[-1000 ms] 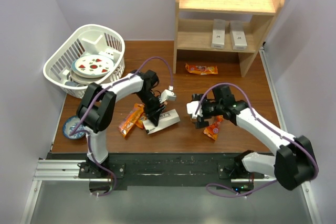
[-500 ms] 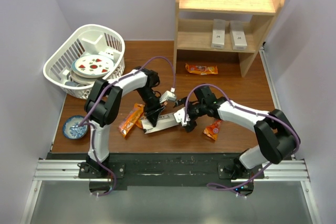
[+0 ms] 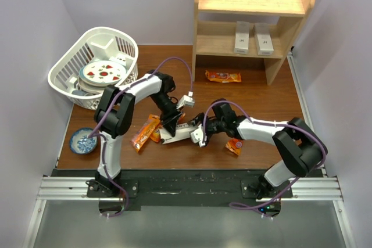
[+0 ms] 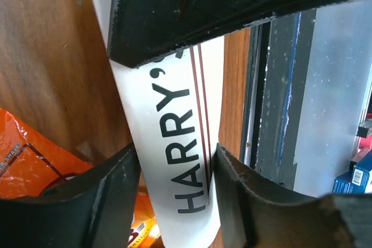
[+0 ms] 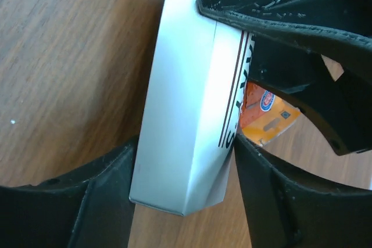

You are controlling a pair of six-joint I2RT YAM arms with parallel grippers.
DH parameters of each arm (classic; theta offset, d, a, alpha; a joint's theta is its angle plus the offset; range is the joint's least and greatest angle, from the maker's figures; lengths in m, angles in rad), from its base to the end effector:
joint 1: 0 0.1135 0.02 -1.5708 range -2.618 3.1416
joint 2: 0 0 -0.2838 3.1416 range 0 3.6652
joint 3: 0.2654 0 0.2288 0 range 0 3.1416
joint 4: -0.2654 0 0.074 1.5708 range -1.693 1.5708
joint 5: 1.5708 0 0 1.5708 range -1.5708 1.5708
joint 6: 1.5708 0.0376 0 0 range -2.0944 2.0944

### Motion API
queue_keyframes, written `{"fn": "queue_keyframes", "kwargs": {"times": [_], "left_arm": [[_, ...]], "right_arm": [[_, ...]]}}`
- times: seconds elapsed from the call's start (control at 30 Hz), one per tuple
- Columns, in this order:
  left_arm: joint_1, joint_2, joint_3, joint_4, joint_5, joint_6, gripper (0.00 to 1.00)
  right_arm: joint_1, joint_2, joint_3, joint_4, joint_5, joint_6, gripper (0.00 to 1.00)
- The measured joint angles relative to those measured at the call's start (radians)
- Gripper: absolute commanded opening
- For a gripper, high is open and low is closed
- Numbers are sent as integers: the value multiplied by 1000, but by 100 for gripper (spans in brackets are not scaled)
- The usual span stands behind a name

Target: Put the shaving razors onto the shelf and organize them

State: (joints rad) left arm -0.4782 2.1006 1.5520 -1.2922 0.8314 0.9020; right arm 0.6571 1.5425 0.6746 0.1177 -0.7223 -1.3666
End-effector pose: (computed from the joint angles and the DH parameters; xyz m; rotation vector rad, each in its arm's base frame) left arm 0.3038 -0.1888 0.1987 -1.6436 -2.2533 1.2810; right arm 0.2028 0.1878 0.1978 -1.9720 0.8247 0.4284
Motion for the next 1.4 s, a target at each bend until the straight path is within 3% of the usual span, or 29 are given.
{"fn": "queue_keyframes", "kwargs": {"times": [0.17,0.33,0.57,0.8,1.1,1.4], "left_arm": [[3,0,0,0,-2,7,66],[42,-23,0,40,22,-40,77],[150,-274,-18,298,-53,-266,83],[148,-564,-187,615,-213,-455,81],[148,-711,-426,926,-415,-618,79],[132,-707,-450,1051,-504,-653,77]], "right_arm": [[6,-12,-46,133,42,59,38],[10,-68,-43,122,94,138,31],[-12,-106,17,-42,180,426,31],[-66,-106,87,-126,246,857,29],[-211,-117,205,-108,249,1399,28],[-282,-270,212,-44,251,1741,27]]}}
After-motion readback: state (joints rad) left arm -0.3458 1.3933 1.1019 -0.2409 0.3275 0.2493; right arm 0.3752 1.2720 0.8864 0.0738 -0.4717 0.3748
